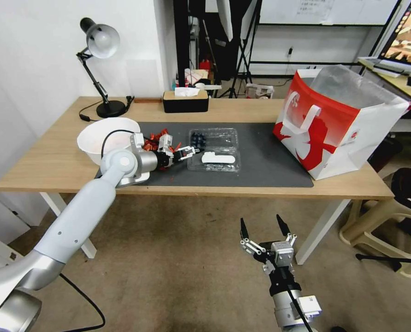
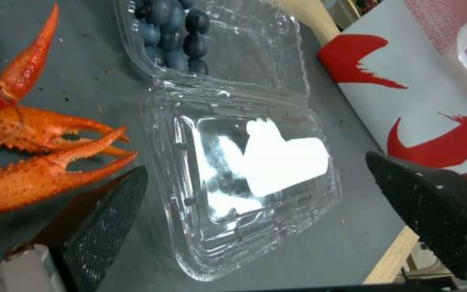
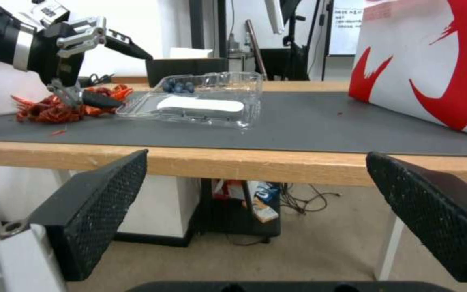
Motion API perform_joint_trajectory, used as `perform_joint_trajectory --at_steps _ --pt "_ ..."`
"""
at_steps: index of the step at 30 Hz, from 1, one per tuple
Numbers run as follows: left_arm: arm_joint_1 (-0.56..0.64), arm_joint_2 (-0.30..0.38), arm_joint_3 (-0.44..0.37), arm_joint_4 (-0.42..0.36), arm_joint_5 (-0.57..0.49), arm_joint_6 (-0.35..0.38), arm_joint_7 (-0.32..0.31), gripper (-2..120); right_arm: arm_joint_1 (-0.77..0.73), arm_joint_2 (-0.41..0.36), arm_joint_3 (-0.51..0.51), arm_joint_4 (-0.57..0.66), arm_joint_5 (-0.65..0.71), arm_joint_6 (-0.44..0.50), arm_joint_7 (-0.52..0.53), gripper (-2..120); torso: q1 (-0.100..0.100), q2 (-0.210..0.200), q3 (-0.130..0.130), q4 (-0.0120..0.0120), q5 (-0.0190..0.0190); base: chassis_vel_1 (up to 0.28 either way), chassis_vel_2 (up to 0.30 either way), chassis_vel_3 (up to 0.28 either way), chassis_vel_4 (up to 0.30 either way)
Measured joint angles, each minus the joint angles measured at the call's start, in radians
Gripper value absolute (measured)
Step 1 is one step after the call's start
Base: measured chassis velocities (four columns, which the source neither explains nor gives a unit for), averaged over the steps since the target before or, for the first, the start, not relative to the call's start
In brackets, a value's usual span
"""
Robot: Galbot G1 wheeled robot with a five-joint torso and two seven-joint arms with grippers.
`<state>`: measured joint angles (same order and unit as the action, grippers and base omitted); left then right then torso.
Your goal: Close the takeout container lid, then place the container into the takeout bag.
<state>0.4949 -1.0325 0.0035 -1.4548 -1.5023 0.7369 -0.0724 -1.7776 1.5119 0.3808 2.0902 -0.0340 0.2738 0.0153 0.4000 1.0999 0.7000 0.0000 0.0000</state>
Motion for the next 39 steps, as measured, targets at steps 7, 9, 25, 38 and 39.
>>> perform_joint_trajectory --at_steps 7,9,25,38,39 --pt "-0.002 0.001 0.006 -0.003 0.000 0.000 -0.004 100 0.001 -0.001 0.000 0.001 0.000 0.000 0.000 100 0.000 0.000 0.000 0.0000 0.0000 0.000 0.000 0.000 0.000" --pt "-0.002 0.002 0.008 -0.004 0.000 0.000 -0.005 100 0.001 -0.001 0.000 0.001 0.000 0.000 0.000 100 0.000 0.000 0.000 0.0000 0.0000 0.000 0.000 0.000 0.000" --pt "-0.009 -0.002 0.030 -0.008 -0.003 -0.001 -0.016 100 0.002 -0.004 -0.001 -0.002 0.000 0.001 0.000 100 0.000 0.000 0.000 0.0000 -0.0001 0.000 0.000 0.000 0.000" --pt "-0.001 0.007 0.031 -0.009 -0.001 -0.002 -0.025 100 0.003 -0.004 -0.003 -0.007 -0.001 0.001 0.000 100 0.000 0.000 0.000 0.0000 0.0000 0.000 0.000 0.000 0.000" --pt "0.000 0.007 0.032 -0.009 -0.001 -0.002 -0.024 100 0.003 -0.004 -0.003 -0.007 -0.001 0.001 0.000 100 0.000 0.000 0.000 0.0001 0.0000 0.000 0.000 0.000 0.000"
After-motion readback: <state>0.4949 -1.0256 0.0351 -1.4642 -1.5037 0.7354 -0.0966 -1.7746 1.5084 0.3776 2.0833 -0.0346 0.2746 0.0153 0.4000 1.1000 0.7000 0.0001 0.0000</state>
